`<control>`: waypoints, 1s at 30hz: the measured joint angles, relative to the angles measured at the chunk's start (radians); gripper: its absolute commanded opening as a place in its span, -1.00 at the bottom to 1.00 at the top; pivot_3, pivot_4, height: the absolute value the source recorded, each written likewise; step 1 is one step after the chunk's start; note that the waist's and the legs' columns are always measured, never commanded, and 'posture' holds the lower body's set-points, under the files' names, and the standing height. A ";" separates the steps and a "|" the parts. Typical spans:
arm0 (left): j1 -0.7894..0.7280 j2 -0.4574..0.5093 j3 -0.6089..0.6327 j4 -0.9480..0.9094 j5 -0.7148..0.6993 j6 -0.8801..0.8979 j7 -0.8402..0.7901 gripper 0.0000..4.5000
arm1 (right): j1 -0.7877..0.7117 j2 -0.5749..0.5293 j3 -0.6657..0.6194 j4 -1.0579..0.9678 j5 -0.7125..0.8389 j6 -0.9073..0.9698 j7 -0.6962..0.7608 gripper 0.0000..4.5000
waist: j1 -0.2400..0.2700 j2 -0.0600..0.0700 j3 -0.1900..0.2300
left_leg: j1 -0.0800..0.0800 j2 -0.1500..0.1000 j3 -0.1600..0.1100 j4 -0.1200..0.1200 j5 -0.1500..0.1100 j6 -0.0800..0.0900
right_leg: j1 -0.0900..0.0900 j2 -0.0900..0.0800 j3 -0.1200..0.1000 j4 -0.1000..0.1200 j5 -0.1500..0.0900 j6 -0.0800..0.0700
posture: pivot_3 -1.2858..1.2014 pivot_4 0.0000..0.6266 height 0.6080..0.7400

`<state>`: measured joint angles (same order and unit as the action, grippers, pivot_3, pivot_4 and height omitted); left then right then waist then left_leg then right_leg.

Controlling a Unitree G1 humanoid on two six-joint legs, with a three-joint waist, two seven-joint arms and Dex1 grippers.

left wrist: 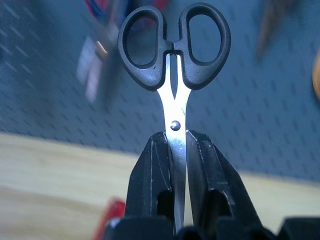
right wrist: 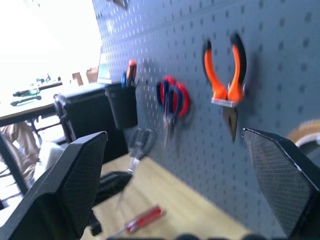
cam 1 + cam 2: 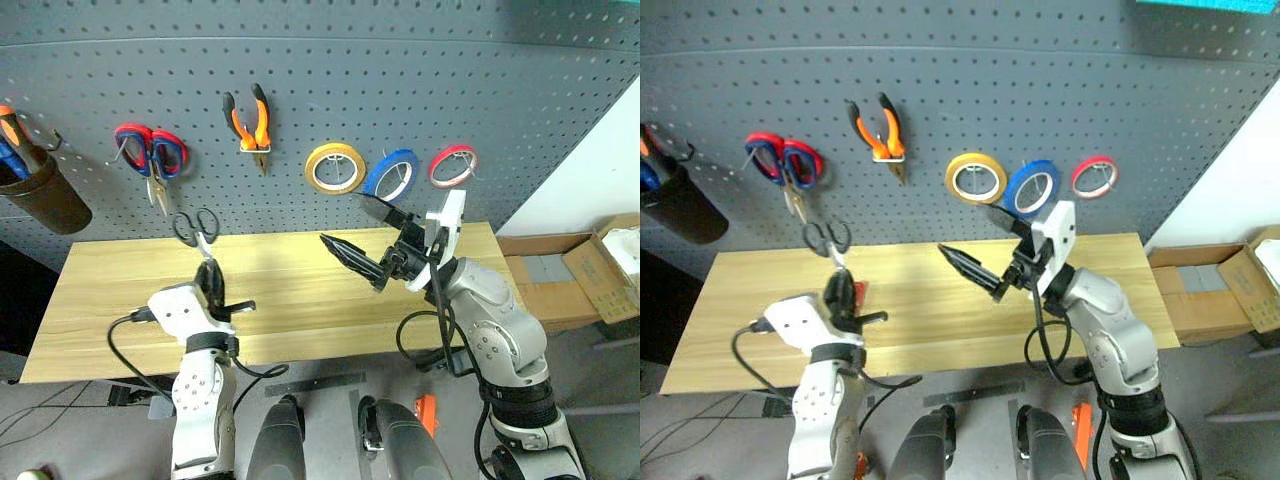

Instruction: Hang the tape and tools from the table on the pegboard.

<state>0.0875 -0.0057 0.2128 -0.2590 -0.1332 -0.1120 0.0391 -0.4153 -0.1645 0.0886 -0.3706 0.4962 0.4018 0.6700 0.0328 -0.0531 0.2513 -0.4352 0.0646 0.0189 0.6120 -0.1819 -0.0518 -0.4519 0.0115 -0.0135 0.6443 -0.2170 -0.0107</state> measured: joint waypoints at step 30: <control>-0.364 0.194 0.112 0.311 -0.091 -0.049 -0.094 -0.96 | -0.069 0.047 -0.004 0.113 -0.004 -0.105 -0.013 1.00 | 0.048 -0.004 -0.083 | 0.016 0.002 0.000 0.004 0.001 0.001 | 0.015 0.003 -0.001 0.004 0.003 -0.003 | 0.18 -0.69 1.00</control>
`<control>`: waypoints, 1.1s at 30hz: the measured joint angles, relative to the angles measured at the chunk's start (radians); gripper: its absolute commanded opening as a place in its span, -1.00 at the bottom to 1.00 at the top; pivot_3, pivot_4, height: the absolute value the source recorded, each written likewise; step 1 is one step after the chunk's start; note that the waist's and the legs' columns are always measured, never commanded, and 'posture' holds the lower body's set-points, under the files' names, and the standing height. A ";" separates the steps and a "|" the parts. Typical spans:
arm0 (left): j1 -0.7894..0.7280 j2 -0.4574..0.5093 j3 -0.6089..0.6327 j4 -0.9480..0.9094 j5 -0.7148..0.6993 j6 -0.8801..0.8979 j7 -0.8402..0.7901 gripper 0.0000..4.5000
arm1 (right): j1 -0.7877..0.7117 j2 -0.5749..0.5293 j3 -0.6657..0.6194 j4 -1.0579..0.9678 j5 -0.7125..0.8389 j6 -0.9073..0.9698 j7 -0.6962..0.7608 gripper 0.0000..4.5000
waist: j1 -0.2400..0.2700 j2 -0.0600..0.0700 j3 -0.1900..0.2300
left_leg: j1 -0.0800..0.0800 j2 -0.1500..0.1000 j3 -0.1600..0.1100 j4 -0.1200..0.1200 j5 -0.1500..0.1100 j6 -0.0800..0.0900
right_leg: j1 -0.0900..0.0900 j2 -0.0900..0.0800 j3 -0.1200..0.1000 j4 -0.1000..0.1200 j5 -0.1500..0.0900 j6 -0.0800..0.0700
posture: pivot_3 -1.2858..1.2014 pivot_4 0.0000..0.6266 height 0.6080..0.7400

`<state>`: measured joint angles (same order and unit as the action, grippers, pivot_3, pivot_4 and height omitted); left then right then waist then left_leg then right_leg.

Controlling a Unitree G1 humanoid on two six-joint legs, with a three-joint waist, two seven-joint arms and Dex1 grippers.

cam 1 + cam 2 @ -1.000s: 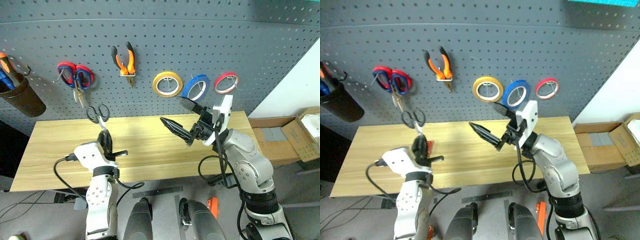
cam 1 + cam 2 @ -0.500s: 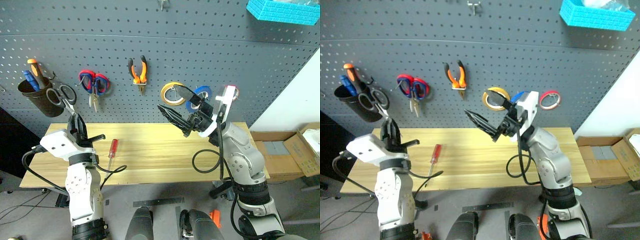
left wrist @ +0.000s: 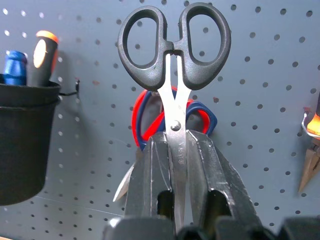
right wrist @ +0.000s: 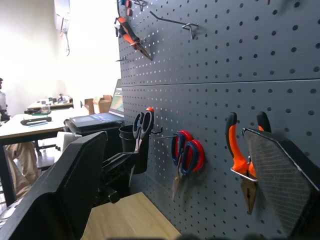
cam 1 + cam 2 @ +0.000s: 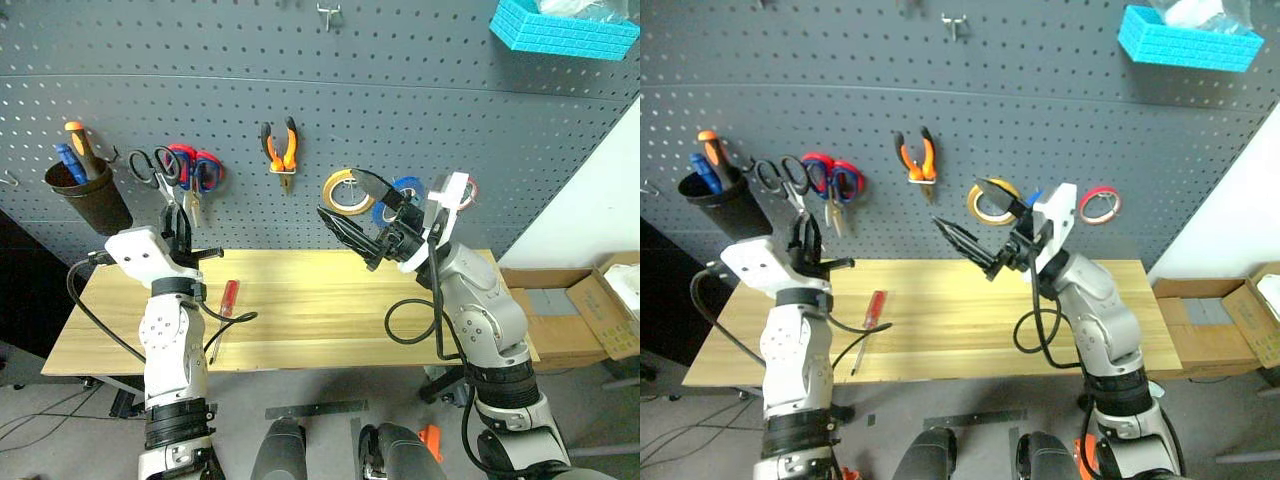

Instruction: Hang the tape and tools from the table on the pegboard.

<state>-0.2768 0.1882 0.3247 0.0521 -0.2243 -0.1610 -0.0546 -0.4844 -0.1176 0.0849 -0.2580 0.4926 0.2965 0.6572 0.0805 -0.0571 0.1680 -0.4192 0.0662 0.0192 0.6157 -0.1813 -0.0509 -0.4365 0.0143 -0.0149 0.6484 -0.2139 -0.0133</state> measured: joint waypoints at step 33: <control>-0.100 0.002 -0.005 0.174 -0.014 0.073 0.001 -0.96 | 0.044 -0.059 0.013 -0.079 -0.008 0.005 -0.088 1.00 | -0.008 0.000 -0.009 | 0.003 0.001 0.002 0.012 0.001 0.002 | 0.006 0.000 0.002 0.003 0.005 0.003 | 0.13 -0.71 1.00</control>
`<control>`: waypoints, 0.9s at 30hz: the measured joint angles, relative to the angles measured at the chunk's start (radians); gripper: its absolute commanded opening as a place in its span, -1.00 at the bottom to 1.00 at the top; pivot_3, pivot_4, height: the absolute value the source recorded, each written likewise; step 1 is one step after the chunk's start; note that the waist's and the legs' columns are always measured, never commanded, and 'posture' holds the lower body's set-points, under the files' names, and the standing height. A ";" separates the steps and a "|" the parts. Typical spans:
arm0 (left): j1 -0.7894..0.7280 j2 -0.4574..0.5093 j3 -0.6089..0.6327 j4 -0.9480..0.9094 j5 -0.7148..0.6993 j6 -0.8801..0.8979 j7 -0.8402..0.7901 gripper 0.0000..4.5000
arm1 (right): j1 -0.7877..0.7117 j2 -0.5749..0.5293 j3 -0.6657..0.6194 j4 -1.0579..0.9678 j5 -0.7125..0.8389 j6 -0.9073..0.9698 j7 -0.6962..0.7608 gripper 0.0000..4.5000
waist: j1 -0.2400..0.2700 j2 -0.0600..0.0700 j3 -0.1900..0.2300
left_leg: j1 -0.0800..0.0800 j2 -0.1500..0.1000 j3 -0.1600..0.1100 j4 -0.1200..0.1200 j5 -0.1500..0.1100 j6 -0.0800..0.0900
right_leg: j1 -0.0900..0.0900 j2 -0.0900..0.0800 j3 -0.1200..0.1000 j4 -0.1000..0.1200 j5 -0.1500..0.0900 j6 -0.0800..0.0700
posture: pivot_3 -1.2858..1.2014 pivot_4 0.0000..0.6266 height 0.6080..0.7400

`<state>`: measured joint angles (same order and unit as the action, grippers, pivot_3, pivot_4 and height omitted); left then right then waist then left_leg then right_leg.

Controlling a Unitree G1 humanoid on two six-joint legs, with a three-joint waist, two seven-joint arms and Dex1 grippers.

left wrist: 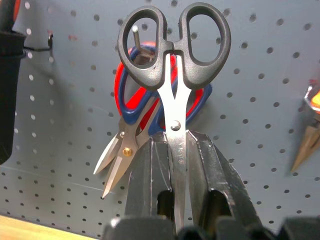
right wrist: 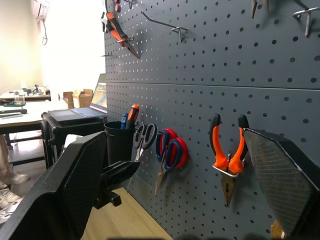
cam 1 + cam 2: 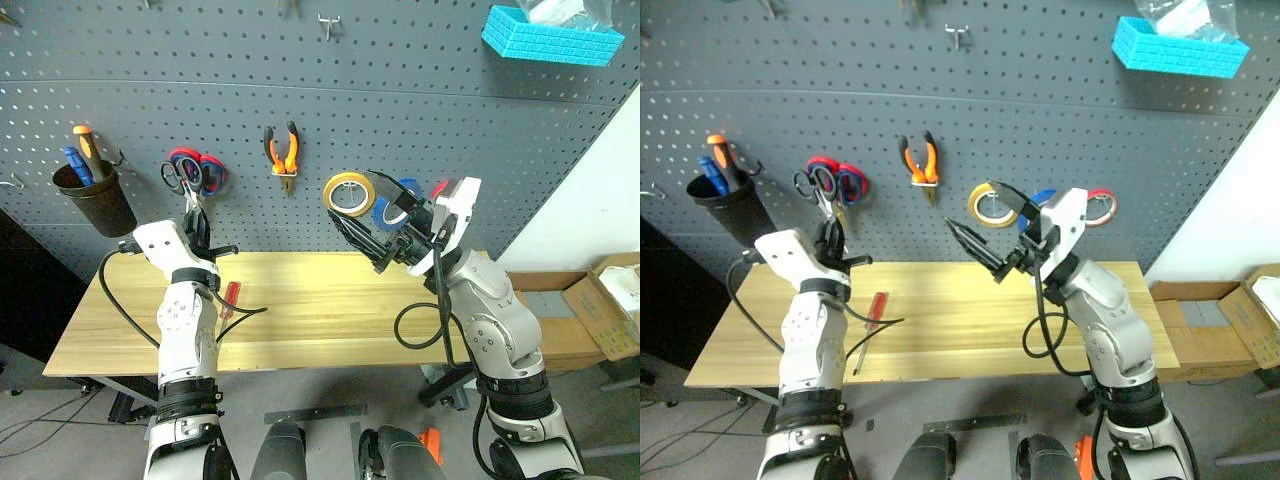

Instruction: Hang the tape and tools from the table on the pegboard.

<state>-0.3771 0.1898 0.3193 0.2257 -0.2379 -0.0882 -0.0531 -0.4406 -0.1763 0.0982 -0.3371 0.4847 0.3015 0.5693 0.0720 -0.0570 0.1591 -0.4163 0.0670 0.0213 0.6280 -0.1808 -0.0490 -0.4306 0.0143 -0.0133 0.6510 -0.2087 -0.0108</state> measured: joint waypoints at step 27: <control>0.060 -0.038 -0.019 0.073 -0.037 0.098 -0.032 0.98 | 0.034 -0.044 0.014 -0.039 0.000 0.031 -0.002 1.00 | -0.028 0.001 0.001 | 0.000 0.001 0.002 -0.001 -0.001 0.002 | 0.000 -0.001 0.002 -0.002 0.000 0.000 | 0.11 -0.49 1.00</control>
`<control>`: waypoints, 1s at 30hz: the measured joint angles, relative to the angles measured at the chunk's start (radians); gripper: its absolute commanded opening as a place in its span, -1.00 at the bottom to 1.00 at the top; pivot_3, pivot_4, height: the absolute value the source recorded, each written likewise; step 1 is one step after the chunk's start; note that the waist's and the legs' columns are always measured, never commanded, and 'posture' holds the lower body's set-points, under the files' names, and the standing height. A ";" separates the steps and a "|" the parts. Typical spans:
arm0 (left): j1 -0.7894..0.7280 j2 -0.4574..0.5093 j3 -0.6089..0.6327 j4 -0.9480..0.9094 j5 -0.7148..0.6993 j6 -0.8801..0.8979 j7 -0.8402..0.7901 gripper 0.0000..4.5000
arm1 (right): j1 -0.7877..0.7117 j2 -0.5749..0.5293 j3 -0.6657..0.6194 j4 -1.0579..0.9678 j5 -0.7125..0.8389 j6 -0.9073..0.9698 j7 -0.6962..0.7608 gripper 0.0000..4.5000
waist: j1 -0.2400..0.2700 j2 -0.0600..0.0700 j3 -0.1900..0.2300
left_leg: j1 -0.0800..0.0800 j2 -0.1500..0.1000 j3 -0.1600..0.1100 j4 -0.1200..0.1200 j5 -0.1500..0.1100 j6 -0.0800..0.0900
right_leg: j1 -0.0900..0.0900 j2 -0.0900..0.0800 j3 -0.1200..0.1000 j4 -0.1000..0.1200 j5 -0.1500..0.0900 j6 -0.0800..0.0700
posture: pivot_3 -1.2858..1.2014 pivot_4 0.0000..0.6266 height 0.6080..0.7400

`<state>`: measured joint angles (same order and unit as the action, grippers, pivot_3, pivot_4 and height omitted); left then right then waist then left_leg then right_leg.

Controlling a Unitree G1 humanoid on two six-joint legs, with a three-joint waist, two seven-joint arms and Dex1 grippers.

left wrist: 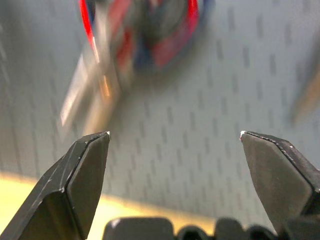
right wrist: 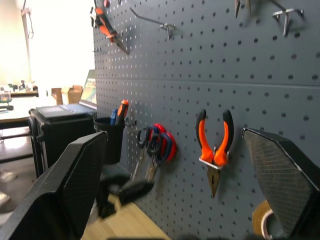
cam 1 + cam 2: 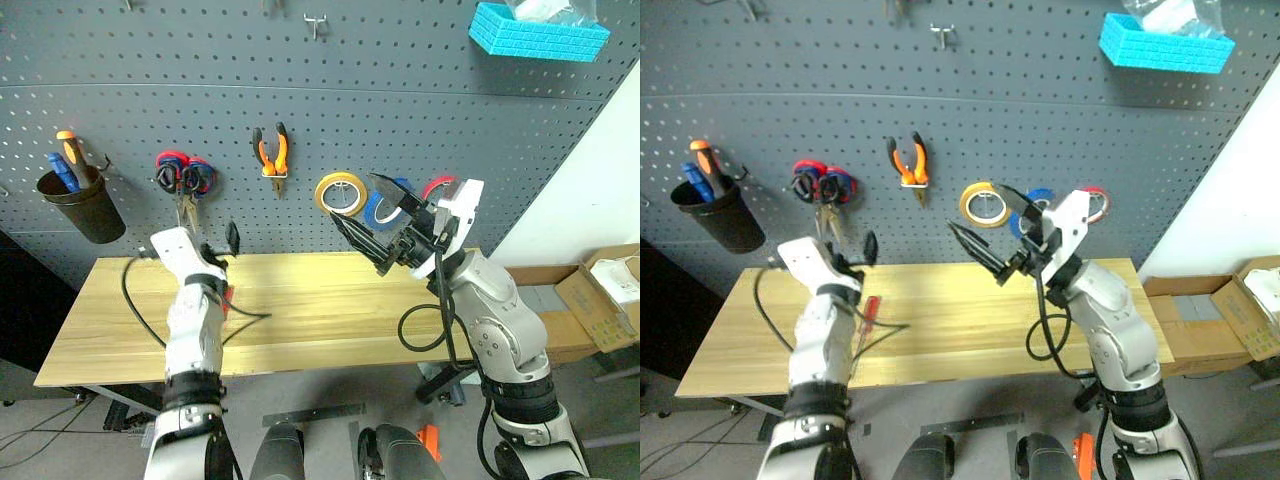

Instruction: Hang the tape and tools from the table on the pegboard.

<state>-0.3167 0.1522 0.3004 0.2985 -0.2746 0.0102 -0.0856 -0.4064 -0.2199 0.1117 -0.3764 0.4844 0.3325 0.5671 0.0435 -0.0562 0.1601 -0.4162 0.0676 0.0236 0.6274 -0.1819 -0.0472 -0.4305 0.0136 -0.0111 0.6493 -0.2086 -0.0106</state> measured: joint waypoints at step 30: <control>-0.171 0.235 -0.059 0.299 0.097 0.360 -0.092 0.98 | -0.194 0.017 0.324 0.197 -0.305 0.287 0.060 1.00 | -0.027 0.020 0.165 | -0.018 0.010 0.004 -0.001 -0.003 -0.003 | -0.021 0.001 0.000 -0.001 -0.002 -0.003 | 0.05 0.31 1.00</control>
<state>-0.4881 0.3870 0.2412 0.5970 -0.1776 0.3704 -0.1776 -0.5999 -0.2033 0.4357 -0.1790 0.1792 0.6199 0.6275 0.0170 -0.0359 0.3247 -0.4345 0.0775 0.0272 0.6260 -0.1846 -0.0507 -0.4515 0.0143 -0.0110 0.6488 -0.2108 -0.0133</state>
